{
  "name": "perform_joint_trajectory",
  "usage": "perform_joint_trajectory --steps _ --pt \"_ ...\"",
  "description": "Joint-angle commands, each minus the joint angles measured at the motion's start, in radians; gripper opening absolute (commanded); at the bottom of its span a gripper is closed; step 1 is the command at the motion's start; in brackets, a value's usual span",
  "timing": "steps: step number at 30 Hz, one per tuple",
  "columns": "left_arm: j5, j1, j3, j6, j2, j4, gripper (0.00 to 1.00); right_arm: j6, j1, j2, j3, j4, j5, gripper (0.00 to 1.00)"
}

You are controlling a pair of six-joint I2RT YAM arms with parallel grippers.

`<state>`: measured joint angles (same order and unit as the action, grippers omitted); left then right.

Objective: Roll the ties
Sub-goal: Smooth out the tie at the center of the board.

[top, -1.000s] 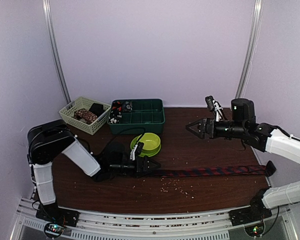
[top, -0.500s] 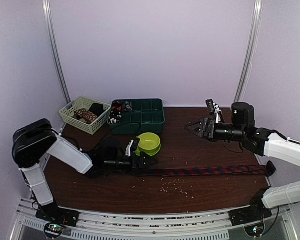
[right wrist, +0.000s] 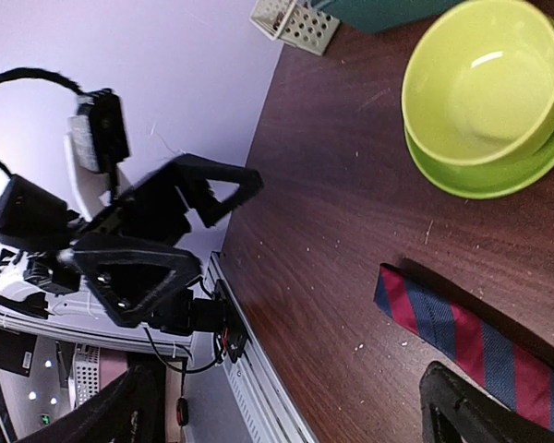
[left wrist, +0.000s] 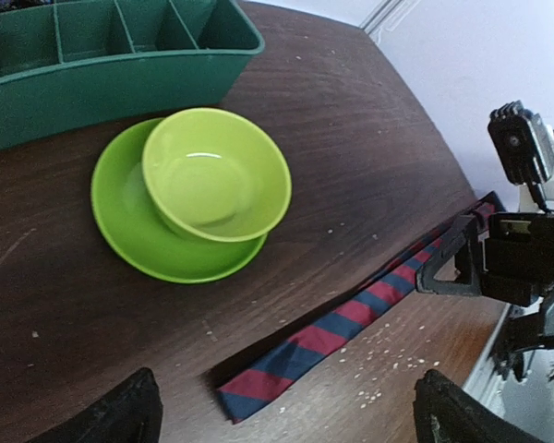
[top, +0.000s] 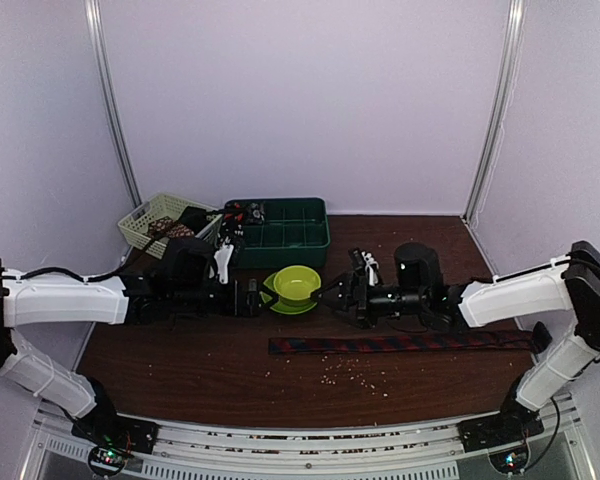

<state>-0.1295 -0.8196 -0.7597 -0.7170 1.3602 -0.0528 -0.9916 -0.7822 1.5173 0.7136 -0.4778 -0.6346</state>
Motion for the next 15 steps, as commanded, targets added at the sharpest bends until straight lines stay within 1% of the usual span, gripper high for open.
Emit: perform_joint_trajectory --steps 1,6,10,15 --pt "0.153 0.007 -0.021 0.136 -0.086 0.154 0.98 -0.113 -0.027 0.128 0.027 -0.185 -0.016 1.00" --pt "0.110 0.009 0.003 0.236 -0.111 0.181 0.98 -0.155 -0.019 0.276 0.030 -0.261 -0.025 0.98" --pt "0.126 0.010 0.002 0.258 -0.112 0.215 0.98 -0.210 -0.008 0.349 -0.006 -0.356 -0.028 0.97" --pt "0.126 0.009 -0.006 0.260 -0.108 0.229 0.98 -0.243 0.023 0.435 -0.058 -0.435 -0.029 0.97"
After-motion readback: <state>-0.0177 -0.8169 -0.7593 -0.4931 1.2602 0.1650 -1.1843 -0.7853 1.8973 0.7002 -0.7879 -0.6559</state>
